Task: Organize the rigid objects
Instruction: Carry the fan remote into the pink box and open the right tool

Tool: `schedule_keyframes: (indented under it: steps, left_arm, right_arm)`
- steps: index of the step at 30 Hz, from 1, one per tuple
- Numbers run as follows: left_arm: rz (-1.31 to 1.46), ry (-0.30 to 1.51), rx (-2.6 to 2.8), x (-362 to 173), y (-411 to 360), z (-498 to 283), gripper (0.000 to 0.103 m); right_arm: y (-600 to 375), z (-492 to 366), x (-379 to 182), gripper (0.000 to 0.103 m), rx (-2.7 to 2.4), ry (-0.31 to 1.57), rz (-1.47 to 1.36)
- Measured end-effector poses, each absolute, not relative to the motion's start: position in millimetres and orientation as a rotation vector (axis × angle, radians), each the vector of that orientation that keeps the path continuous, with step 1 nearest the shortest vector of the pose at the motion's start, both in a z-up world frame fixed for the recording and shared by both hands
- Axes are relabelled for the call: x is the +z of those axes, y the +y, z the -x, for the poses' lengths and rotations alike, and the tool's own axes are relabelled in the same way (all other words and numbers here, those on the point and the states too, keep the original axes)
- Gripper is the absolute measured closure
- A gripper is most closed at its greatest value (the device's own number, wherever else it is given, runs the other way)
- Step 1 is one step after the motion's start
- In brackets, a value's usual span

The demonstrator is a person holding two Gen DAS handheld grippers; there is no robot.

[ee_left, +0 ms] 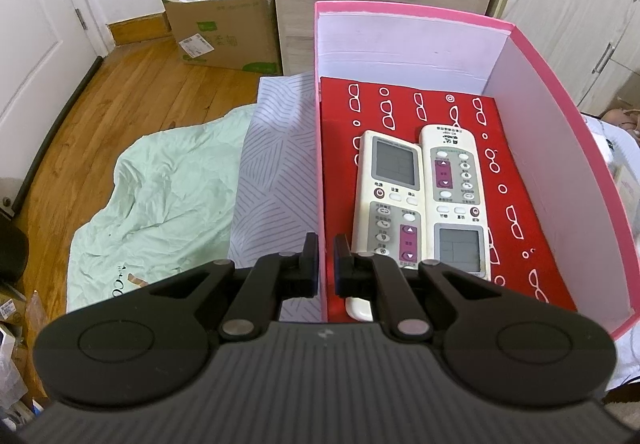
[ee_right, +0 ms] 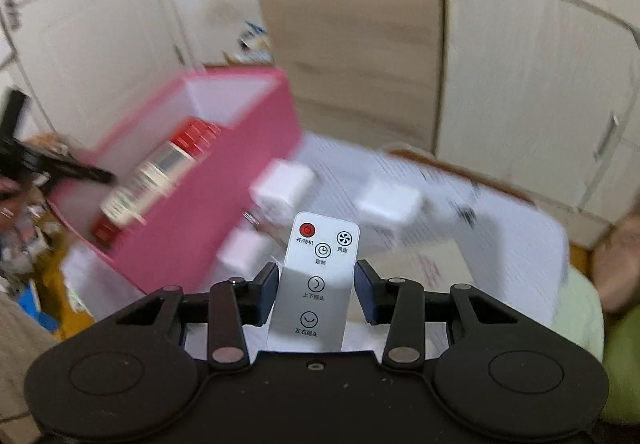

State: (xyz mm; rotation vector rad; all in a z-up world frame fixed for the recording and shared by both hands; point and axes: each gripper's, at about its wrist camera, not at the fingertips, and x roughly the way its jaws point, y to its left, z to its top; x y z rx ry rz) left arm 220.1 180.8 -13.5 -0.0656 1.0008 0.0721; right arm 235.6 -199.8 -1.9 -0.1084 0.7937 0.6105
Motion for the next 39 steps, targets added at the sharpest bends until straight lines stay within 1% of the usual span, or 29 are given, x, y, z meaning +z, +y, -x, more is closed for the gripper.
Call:
schedule_keyframes:
  steps: [2,5,9,17,23,29,33,35,39]
  left_arm:
    - [0.064,1.003,0.077,-14.1,179.2,-221.3,0.097]
    - [0.068,1.007,0.082,-14.0,177.9,-222.9,0.097]
    - [0.071,1.007,0.081,-13.9,178.2,-223.7,0.097]
    - [0.078,1.009,0.087,-15.6,175.8,-225.0,0.097]
    - [0.075,1.010,0.093,-15.9,175.0,-225.4,0.097]
    - [0.079,1.012,0.078,-16.2,176.9,-226.1,0.097]
    - [0.085,1.012,0.075,-17.4,178.7,-227.0,0.097]
    - [0.080,1.011,0.076,-17.7,177.7,-227.2,0.097]
    - [0.069,1.010,0.074,-17.9,175.9,-227.8,0.097]
  right_arm:
    - [-189.4,-230.5,18.5,0.057,0.669,0.756,0.076]
    - [-165.2,-232.2,38.4,0.057,0.766,0.762,0.036]
    - [-114.8,-248.0,42.0,0.057,0.870,0.820,0.050]
    - [-24.2,-287.4,-0.1,0.057,0.831,0.894,0.181]
    - [14.8,-325.2,-24.5,0.057,0.734,0.837,0.366]
    - [22.7,-354.9,-44.0,0.057,0.677,0.831,0.470]
    - [28.6,-359.0,-53.2,0.057,0.707,0.748,0.589]
    - [32.4,-363.5,-57.7,0.057,0.681,0.736,0.653]
    - [37.1,-371.2,-60.5,0.056,0.722,0.724,0.671]
